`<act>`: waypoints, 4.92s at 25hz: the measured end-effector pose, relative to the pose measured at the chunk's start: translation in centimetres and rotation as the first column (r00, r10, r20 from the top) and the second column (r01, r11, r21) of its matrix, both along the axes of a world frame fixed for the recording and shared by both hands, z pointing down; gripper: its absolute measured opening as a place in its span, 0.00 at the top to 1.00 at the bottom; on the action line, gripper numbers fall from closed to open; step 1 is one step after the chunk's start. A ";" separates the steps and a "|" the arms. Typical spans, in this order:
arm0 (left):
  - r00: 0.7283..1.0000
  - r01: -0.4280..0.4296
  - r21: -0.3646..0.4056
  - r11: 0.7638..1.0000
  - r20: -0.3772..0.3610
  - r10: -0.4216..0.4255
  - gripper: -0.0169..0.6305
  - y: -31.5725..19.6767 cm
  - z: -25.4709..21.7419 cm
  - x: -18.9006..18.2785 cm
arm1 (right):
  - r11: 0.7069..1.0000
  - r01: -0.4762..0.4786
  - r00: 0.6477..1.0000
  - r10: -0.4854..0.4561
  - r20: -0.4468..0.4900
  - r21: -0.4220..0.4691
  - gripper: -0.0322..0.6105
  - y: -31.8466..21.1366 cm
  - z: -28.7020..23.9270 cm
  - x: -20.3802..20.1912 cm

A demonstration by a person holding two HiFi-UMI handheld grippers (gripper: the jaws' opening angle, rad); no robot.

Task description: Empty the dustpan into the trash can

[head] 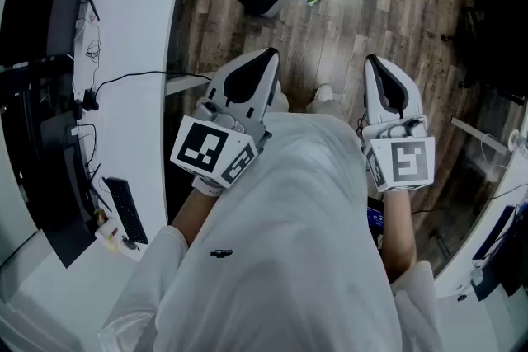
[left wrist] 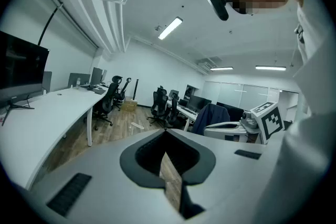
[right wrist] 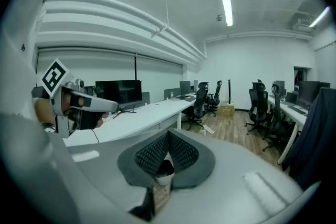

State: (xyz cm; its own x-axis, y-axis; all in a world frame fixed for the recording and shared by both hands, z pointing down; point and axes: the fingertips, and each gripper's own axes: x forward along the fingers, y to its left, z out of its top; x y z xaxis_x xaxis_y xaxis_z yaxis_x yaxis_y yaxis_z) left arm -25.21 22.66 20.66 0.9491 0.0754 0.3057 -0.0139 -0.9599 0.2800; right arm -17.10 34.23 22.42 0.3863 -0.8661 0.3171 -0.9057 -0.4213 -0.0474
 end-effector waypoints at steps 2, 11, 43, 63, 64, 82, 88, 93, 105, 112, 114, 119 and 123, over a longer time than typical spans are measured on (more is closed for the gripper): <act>1.000 0.001 0.000 1.000 0.005 -0.001 0.96 0.8 0.0 -0.1 | 1.000 0.002 1.000 -0.002 0.002 -0.001 0.94 0.8 -0.1 -0.1; 0.999 0.030 0.012 0.999 0.013 -0.030 0.96 4.4 -0.3 0.8 | 0.999 0.016 0.999 -0.018 0.039 0.045 0.94 5.0 -0.2 0.7; 0.998 0.065 -0.064 0.996 0.017 -0.064 0.96 -11.6 2.8 19.7 | 0.999 0.005 0.995 -0.002 0.099 -0.033 0.93 -9.7 2.9 19.2; 0.996 -0.007 -0.136 0.991 0.087 0.019 0.96 -19.5 6.4 31.6 | 0.994 -0.044 0.996 0.052 0.078 -0.098 0.92 -18.8 4.9 32.1; 0.996 0.000 -0.135 0.991 0.092 0.013 0.96 -19.6 6.6 32.0 | 0.994 -0.035 0.996 0.044 0.080 -0.101 0.92 -19.0 5.2 32.5; 0.983 0.100 -0.168 0.981 0.172 -0.071 0.96 -21.0 12.4 35.5 | 0.965 0.129 0.983 -0.095 0.155 -0.226 0.70 -23.9 12.2 37.6; 0.974 0.139 -0.187 0.973 0.205 -0.099 0.96 -21.8 14.9 36.4 | 0.940 0.184 0.972 -0.131 0.195 -0.287 0.66 -25.9 16.2 39.5; 0.969 0.158 -0.210 0.965 0.223 -0.110 0.96 -22.5 16.9 37.8 | 0.905 0.231 0.960 -0.154 0.232 -0.358 0.64 -27.8 19.9 41.4; 0.951 0.211 -0.242 0.947 0.274 -0.142 0.96 -23.9 22.2 39.6 | 0.797 0.341 0.926 -0.194 0.324 -0.499 0.57 -30.2 27.1 43.5; 0.945 0.225 -0.253 0.941 0.290 -0.148 0.96 -24.5 23.8 40.3 | 0.718 0.380 0.910 -0.178 0.374 -0.583 0.56 -30.8 31.4 43.8; 0.943 0.231 -0.257 0.938 0.298 -0.150 0.96 -24.6 24.3 40.4 | 0.706 0.385 0.907 -0.169 0.386 -0.595 0.56 -30.9 32.3 44.0; 0.936 0.248 -0.265 0.932 0.315 -0.159 0.96 -24.8 25.3 40.2 | 0.667 0.396 0.904 -0.163 0.395 -0.631 0.56 -31.1 34.0 44.5; 0.931 0.260 -0.270 0.927 0.325 -0.167 0.96 -25.1 25.8 39.9 | 0.636 0.400 0.903 -0.151 0.402 -0.660 0.58 -31.1 35.3 44.6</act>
State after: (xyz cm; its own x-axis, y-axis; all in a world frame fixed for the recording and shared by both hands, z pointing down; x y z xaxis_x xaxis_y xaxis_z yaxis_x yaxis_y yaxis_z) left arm 14.69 -2.46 46.48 0.8249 0.0140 0.5651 -0.3347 -0.7936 0.5082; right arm 27.53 3.14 57.74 -0.0470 -0.3694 0.9281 -0.9790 -0.1675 -0.1162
